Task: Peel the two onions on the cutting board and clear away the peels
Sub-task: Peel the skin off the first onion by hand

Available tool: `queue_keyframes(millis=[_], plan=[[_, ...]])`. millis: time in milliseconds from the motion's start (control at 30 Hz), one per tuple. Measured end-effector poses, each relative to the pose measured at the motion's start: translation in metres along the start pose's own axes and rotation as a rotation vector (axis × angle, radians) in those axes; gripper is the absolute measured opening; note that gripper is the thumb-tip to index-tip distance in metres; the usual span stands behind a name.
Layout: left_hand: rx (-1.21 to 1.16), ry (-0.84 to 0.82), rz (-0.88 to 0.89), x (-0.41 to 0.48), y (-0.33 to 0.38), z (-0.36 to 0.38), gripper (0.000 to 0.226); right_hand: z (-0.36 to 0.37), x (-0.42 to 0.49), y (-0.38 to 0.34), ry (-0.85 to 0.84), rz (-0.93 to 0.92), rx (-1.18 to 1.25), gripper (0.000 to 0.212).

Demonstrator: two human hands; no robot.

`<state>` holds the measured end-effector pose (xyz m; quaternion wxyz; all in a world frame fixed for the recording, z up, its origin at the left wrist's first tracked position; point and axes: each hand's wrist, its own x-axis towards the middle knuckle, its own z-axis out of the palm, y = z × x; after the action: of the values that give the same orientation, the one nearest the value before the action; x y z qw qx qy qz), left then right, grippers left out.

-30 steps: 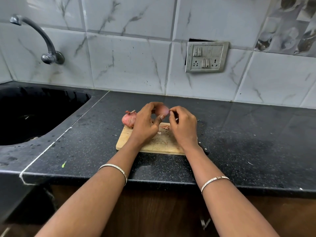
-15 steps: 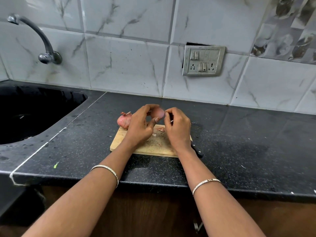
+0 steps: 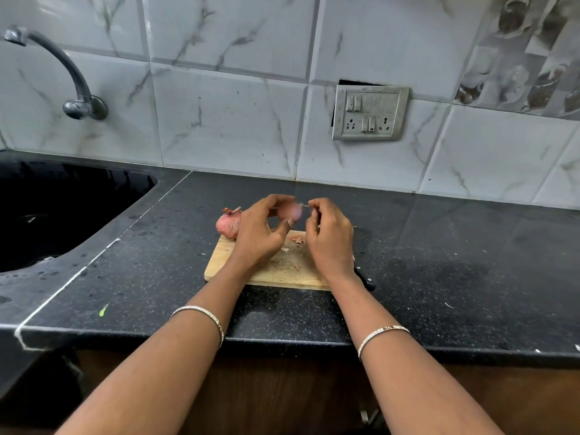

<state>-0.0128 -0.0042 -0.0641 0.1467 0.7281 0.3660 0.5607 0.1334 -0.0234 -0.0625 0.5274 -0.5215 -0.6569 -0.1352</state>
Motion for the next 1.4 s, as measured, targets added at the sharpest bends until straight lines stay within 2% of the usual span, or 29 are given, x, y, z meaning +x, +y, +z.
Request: queue_keyframes(millis=[300,467,667,1000,1333,1400], plan=[[-0.028,0.007,-0.016,0.002,-0.007,0.003,0.044,-0.003,0.001,0.003,-0.065,-0.009,0.06,0.033],[-0.093,-0.035,-0.047,0.002,-0.01,0.004,0.041,-0.005,-0.001,0.005,-0.101,-0.059,0.052,0.024],[-0.123,-0.088,-0.05,0.001,-0.007,0.002,0.042,-0.007,0.0,0.008,-0.05,-0.087,0.045,0.013],[-0.124,-0.107,-0.049,0.001,-0.004,0.003,0.044,-0.01,-0.002,0.007,-0.076,-0.048,0.093,0.017],[-0.139,-0.099,-0.101,0.0,-0.008,0.003,0.034,-0.01,-0.001,0.006,-0.043,0.009,0.095,0.01],[-0.129,-0.105,-0.088,0.0,-0.006,0.002,0.037,-0.01,-0.002,0.005,-0.035,0.018,0.084,0.017]])
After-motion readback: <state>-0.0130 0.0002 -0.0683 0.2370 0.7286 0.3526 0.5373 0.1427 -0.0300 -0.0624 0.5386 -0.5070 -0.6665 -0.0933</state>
